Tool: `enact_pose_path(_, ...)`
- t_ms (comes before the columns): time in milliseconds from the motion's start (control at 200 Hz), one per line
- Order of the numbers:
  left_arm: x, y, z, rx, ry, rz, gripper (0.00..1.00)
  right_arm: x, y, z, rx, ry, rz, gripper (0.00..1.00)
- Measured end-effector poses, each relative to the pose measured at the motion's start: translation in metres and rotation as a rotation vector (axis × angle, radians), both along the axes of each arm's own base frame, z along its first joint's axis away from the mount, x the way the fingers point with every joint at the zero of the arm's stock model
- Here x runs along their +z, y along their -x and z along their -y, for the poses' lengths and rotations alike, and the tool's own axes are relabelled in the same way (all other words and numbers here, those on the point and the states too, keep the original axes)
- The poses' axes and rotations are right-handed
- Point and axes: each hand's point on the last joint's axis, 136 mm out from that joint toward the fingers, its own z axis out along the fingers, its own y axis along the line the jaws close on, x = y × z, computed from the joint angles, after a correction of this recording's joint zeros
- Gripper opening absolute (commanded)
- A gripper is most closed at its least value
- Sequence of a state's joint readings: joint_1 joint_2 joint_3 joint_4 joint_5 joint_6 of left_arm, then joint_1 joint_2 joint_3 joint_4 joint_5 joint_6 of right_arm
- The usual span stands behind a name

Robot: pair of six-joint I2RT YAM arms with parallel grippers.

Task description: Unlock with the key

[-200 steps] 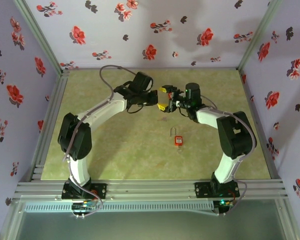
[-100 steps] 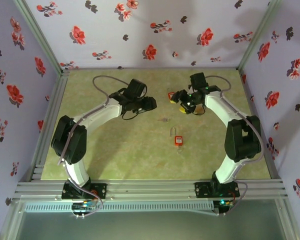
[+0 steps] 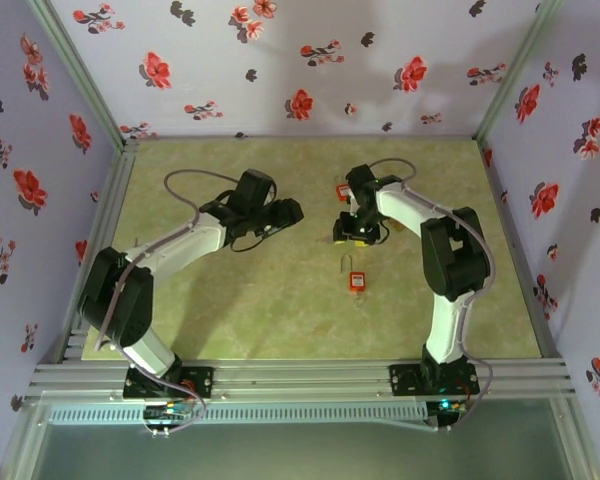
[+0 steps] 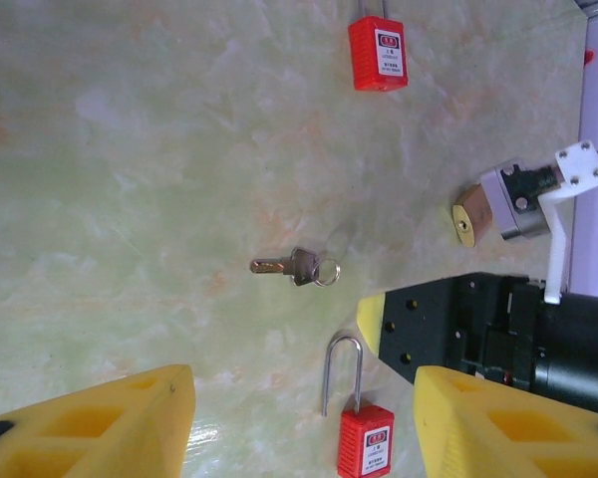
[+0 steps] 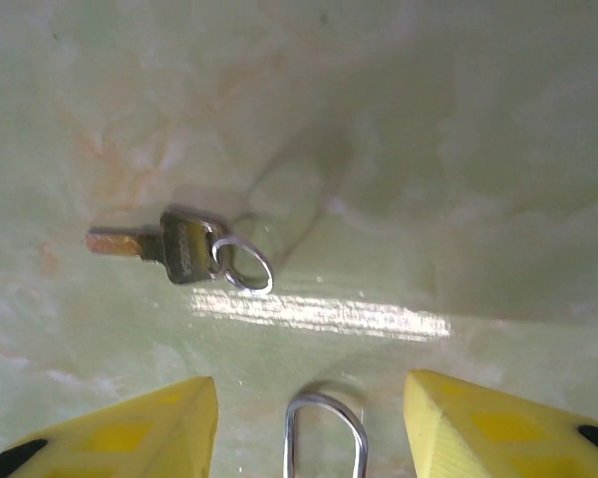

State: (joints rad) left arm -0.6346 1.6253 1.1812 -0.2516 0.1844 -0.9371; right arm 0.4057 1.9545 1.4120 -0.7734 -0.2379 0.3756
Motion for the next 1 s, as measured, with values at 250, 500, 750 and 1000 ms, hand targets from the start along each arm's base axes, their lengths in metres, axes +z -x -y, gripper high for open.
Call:
enact_pose_path(250, -0.005, 0.007, -0.01, 0.014, -0.002, -0.011, 0.6, -0.008, -0.017, -0.01, 0.035, 0.041, 0.027, 0.47)
enact_pose_path(500, -0.006, 0.009, -0.021, 0.042, 0.002, -0.013, 0.6, -0.021, -0.016, -0.019, 0.077, 0.073, 0.013, 0.41)
enact_pose_path(750, -0.011, 0.012, -0.029, 0.058, -0.001, -0.024, 0.59, -0.026, -0.019, -0.022, 0.087, 0.103, 0.013, 0.32)
enact_pose_path(1000, -0.014, 0.013, -0.031, 0.062, -0.003, -0.026, 0.58, -0.027, -0.017, -0.025, 0.1, 0.124, 0.014, 0.19)
